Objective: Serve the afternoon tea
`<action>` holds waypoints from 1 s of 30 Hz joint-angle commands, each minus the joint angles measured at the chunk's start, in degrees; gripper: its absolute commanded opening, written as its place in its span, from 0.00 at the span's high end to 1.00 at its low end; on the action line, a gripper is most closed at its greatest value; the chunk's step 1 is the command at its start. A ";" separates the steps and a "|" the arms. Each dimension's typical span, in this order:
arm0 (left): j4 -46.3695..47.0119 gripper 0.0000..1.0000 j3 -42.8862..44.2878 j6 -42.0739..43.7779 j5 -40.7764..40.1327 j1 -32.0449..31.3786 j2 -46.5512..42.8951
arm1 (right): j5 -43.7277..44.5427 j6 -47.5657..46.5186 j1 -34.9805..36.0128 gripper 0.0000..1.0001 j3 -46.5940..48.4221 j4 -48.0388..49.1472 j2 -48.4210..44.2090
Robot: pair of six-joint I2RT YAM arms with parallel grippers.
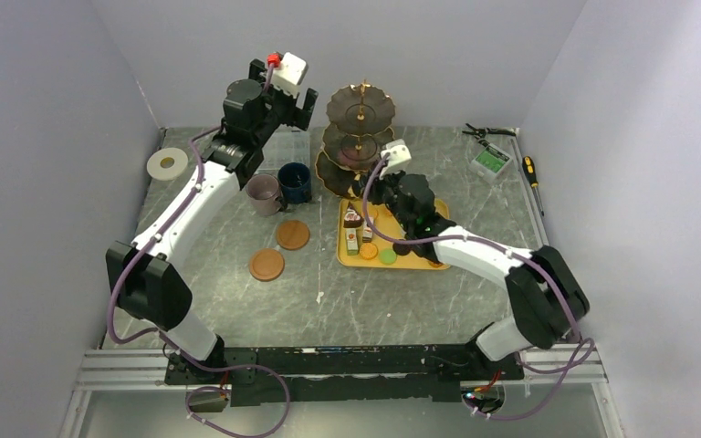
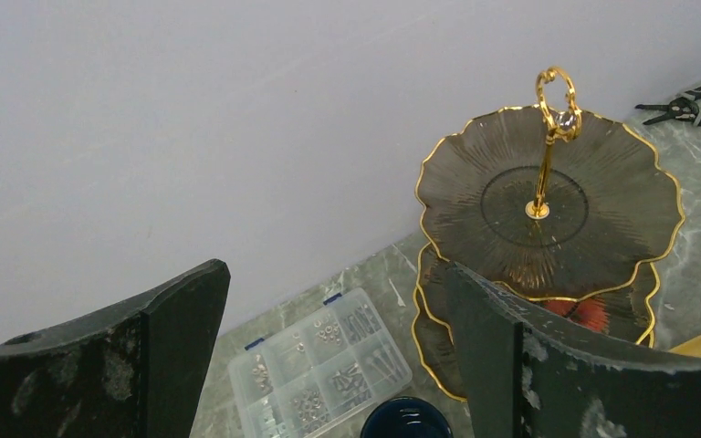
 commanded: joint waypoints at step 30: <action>0.24 0.07 -1.80 -1.93 3.56 2.20 -3.43 | 8.93 0.27 -3.88 0.68 4.86 22.65 20.77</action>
